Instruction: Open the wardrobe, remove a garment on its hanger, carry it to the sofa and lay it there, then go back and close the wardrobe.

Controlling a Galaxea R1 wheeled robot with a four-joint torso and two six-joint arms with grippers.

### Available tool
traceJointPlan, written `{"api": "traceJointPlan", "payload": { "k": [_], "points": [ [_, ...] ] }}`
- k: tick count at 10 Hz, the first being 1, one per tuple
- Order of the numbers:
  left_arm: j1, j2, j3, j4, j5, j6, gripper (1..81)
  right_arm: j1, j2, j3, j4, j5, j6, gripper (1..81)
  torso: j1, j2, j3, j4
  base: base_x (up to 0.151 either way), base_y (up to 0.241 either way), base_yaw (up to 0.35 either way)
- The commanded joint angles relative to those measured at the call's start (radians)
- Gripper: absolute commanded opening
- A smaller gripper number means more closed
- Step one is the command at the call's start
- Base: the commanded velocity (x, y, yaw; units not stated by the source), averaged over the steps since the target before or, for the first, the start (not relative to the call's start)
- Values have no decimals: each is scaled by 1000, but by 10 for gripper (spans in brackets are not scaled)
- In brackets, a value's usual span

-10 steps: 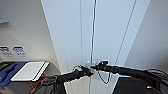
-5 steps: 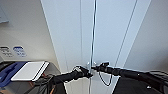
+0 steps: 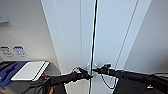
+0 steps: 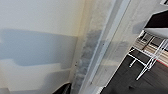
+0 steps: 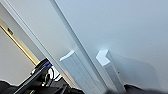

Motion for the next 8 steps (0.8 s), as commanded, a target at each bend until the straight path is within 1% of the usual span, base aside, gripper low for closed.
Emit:
{"api": "traceJointPlan", "payload": {
  "k": [1,3,6,7,8],
  "points": [
    [-126,51,321,-36,-58,5,811,135,-11,122,4,-33,7,811,0,0,0,0,0,0,0],
    [-115,8,416,-36,-60,3,811,119,-31,155,-2,-32,7,811,0,0,0,0,0,0,0],
    [-77,-57,519,-38,-58,3,811,93,-65,194,-3,-32,7,811,0,0,0,1,0,0,0],
    [-68,-80,551,-39,-63,3,811,86,-71,203,-3,-30,7,811,1,0,0,1,0,0,0],
    [-60,-107,597,-39,-86,3,811,78,-76,208,-5,-30,7,811,1,0,0,1,0,0,0]
  ]
}}
